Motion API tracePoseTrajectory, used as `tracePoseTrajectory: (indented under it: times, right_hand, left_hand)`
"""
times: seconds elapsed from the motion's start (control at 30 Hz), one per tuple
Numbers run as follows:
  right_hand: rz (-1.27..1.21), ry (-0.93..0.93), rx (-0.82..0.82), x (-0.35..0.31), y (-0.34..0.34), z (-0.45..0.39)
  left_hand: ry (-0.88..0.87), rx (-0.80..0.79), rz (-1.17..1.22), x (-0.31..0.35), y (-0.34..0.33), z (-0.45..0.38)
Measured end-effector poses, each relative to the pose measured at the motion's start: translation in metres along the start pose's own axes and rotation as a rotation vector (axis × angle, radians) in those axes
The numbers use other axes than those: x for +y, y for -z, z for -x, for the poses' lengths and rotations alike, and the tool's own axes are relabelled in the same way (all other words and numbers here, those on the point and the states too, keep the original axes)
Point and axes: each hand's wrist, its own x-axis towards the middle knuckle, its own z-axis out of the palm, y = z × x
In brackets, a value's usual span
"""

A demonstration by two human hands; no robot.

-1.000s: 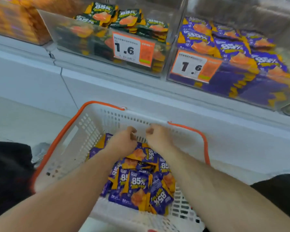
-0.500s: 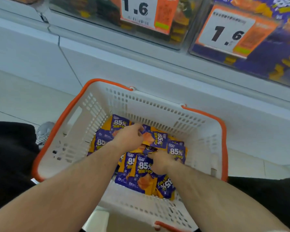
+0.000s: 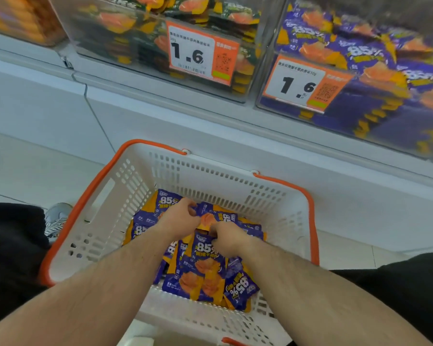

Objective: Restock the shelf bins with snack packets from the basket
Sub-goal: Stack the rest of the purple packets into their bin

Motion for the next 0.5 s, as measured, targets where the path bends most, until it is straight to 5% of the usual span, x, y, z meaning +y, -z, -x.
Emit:
tracePoseTrajectory:
  times: [0.5]
  right_hand:
    - [-0.343,0.213,0.654,-0.009,0.187,0.120]
  left_hand:
    - [-0.385,0.045,0.624,0.119,0.053,0.048]
